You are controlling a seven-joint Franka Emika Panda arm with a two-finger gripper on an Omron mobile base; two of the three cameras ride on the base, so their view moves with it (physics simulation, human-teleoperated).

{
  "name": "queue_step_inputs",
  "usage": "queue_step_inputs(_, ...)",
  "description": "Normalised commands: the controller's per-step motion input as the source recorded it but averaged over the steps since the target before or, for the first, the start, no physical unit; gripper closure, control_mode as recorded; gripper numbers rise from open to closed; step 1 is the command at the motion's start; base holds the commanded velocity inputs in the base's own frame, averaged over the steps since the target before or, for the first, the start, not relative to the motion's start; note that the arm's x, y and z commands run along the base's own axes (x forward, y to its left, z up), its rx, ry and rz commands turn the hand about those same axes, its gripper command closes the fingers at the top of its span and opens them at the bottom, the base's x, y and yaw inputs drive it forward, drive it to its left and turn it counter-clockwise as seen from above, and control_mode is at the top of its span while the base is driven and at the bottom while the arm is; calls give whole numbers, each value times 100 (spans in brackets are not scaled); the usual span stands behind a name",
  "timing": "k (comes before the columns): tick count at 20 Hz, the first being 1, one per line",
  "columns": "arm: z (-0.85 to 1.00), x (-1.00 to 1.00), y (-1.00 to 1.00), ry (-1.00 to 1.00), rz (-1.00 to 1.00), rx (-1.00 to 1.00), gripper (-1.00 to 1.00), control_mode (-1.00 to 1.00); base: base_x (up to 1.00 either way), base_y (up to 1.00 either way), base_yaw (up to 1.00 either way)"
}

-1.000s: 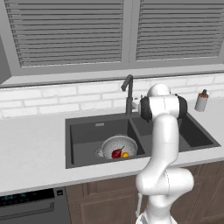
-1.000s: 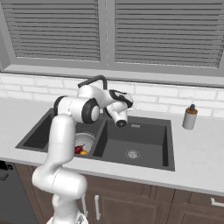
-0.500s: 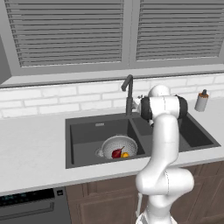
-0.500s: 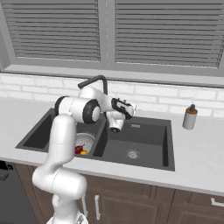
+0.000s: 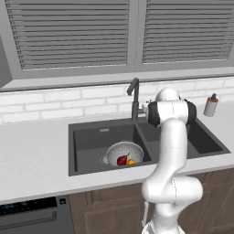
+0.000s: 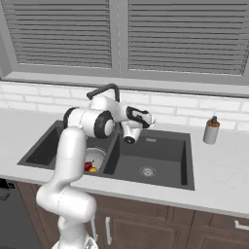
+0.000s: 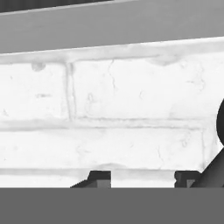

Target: Put the colander in the sink, put the tangerine, pear in the colander, and turn on the sink faucet and pour water over the colander.

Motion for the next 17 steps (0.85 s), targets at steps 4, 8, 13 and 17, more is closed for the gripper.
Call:
queue_step_inputs(4, -4, 55, -100, 32, -36, 11, 100, -100, 0, 0, 0)
queue_step_inputs(8, 36, -22, -100, 5, -14, 33, 100, -100, 0, 0, 0)
queue_step_inputs(13, 90, -82, -100, -23, 2, 59, 100, -100, 0, 0, 0)
queue_step_inputs(17, 90, -68, -100, -24, 5, 62, 100, -100, 0, 0, 0)
